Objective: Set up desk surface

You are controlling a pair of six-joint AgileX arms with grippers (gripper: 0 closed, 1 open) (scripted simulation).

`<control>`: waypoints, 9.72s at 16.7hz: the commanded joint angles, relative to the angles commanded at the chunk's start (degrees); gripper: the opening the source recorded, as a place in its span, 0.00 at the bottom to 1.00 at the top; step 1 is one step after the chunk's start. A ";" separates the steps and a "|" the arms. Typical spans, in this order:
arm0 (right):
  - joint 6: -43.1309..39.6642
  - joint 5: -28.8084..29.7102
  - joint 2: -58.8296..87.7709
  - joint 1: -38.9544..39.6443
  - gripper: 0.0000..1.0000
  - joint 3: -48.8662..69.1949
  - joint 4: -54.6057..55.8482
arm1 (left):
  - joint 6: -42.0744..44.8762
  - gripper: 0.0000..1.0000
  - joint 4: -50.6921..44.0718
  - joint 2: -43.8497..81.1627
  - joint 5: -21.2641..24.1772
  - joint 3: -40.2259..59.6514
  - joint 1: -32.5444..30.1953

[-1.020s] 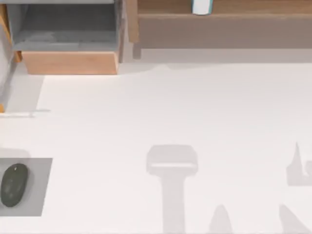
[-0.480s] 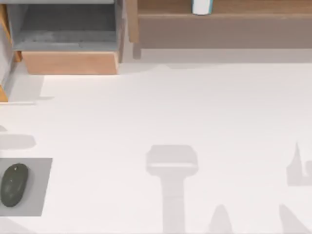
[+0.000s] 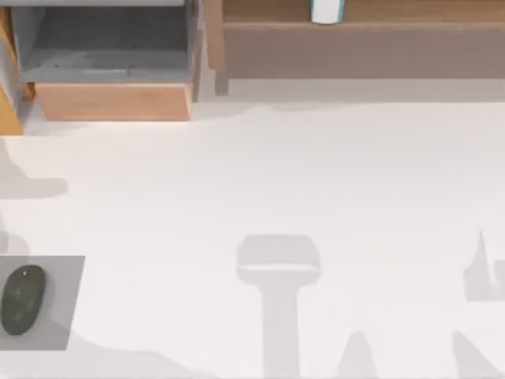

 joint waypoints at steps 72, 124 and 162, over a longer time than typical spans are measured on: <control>0.00 0.00 0.00 0.00 1.00 0.00 0.00 | -60.11 1.00 -25.34 -1.21 -32.92 7.11 -60.06; 0.00 0.00 0.00 0.00 1.00 0.00 0.00 | -89.54 0.00 -40.01 12.07 -69.86 55.33 -70.13; 0.00 0.00 0.00 0.00 1.00 0.00 0.00 | -37.59 0.00 -37.71 -34.92 -46.68 -9.00 -68.75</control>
